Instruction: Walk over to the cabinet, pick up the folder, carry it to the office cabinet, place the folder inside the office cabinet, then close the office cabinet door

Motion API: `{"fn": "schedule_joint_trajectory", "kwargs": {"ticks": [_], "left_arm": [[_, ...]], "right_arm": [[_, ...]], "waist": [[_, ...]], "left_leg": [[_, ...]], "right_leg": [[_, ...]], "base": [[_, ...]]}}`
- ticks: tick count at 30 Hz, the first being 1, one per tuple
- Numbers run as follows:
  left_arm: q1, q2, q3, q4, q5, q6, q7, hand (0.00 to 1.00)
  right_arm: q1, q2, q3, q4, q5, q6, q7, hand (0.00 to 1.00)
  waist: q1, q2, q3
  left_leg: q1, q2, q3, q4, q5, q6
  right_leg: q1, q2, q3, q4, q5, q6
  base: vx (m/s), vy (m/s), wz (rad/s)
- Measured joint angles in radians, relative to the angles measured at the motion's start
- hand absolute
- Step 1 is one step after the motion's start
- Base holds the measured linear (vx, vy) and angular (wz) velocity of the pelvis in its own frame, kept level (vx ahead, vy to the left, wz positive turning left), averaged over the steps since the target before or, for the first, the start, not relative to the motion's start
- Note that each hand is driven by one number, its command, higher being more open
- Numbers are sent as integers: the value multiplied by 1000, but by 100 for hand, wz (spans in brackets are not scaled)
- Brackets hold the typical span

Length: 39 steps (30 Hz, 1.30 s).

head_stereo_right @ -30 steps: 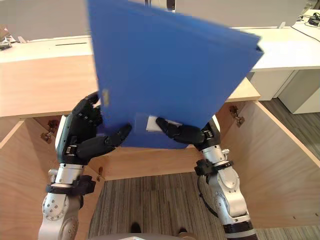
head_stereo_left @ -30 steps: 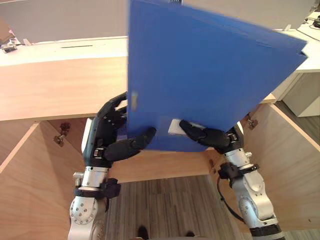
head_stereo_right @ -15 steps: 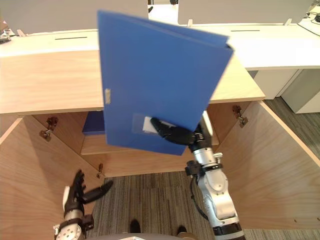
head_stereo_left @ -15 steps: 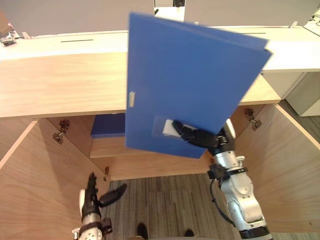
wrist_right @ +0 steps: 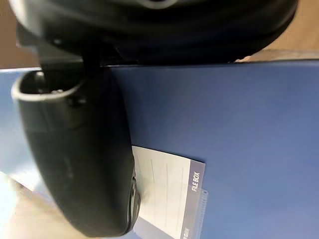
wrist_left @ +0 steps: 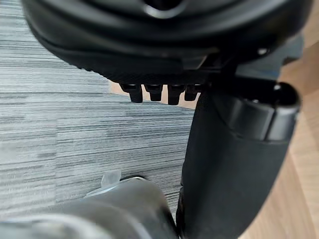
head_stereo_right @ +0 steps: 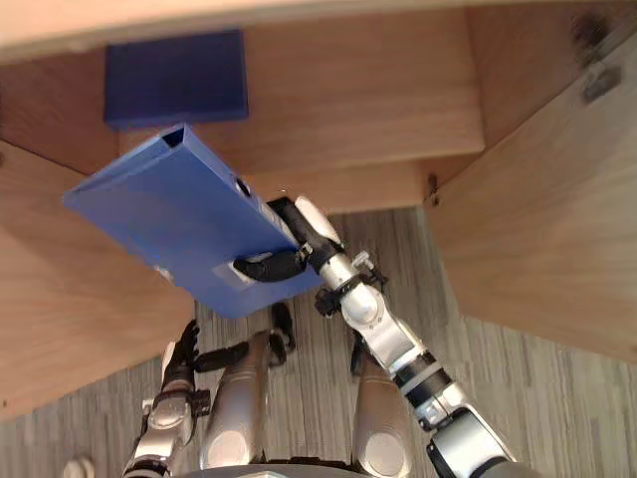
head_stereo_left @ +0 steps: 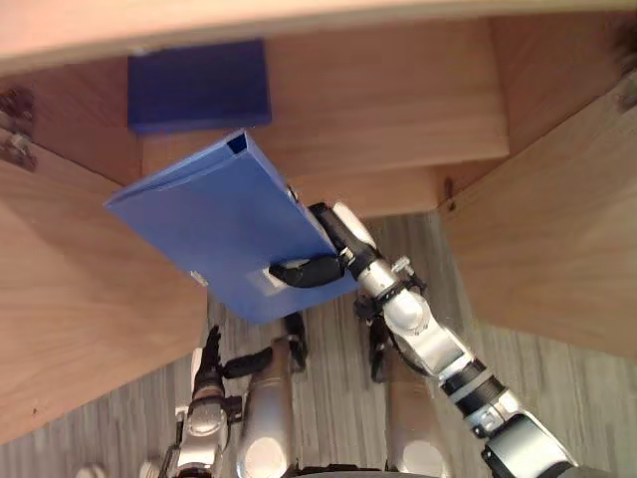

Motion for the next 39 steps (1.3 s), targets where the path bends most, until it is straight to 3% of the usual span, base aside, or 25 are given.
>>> {"fn": "schedule_joint_trajectory", "kwargs": {"ticks": [4, 8, 10, 16, 17, 20, 28, 35, 37, 39], "left_arm": [[-48, -25, -3, -97, -30, -14, -1, 100], [-58, -59, -11, -191, -52, -15, -2, 100], [-47, -64, -39, -265, -79, -12, -2, 100], [-30, -98, -95, -381, -116, -24, -1, 100], [-30, -101, -95, -389, -119, -28, 1, 100], [-28, -104, -116, -412, -137, -30, 20, 100], [-29, -116, -155, -438, -157, -32, 53, 100], [-30, -121, -168, -440, -159, -32, 59, 100], [-42, -114, -166, -407, -159, -32, 66, 100], [-42, -114, -162, -405, -159, -32, 67, 100]], "right_arm": [[-163, 26, -169, 6, 221, 3, -97, 0], [-313, 38, -289, 9, 438, 0, -182, 0], [-400, 26, -345, 35, 573, -11, -213, 0], [-548, -4, -438, 135, 767, -27, -293, 0], [-570, -7, -453, 167, 790, -28, -308, 100], [-656, -13, -469, 292, 888, -28, -335, 100], [-827, -19, -480, 417, 1099, -43, -355, 100], [-842, -16, -472, 418, 1132, -53, -361, 100], [-853, -15, -464, 409, 1011, -60, -394, 100], [-853, -17, -452, 403, 982, -59, -398, 100]], "waist": [[21, 7, 15], [31, 10, 25], [39, 12, 28], [65, 24, 35], [70, 24, 35], [77, 26, 36], [96, 26, 36], [96, 26, 34], [84, 24, 31], [83, 23, 30]], "left_leg": [[-204, 19, -31, 189, -51, 9], [-314, 20, -51, 281, -65, 19], [-364, 19, -60, 319, -71, 17], [-440, 15, -84, 343, -70, 10], [-451, 14, -87, 345, -68, 13], [-476, 14, -99, 347, -65, 12], [-492, 0, -128, 330, -51, -4], [-492, -14, -146, 302, -24, -16], [-474, -12, -150, 299, -22, -17], [-473, -8, -150, 299, -22, -17]], "right_leg": [[-196, -16, 1, 201, -70, -2], [-302, -27, 0, 309, -109, -5], [-351, -35, -5, 357, -127, -8], [-418, -46, -24, 399, -145, -16], [-428, -48, -28, 404, -147, -19], [-445, -49, -42, 407, -152, -24], [-449, -62, -79, 412, -170, -37], [-445, -75, -103, 409, -173, -43], [-422, -72, -109, 402, -172, -43], [-420, -69, -109, 400, -172, -44]], "base": [[-103, 15, 10], [-41, -44, 10], [-23, -86, 13], [-30, -74, 10], [-2, -59, 8], [11, -62, 6], [5, -63, 10], [-30, -53, 11], [-68, -59, 1], [-21, -23, -5]]}}
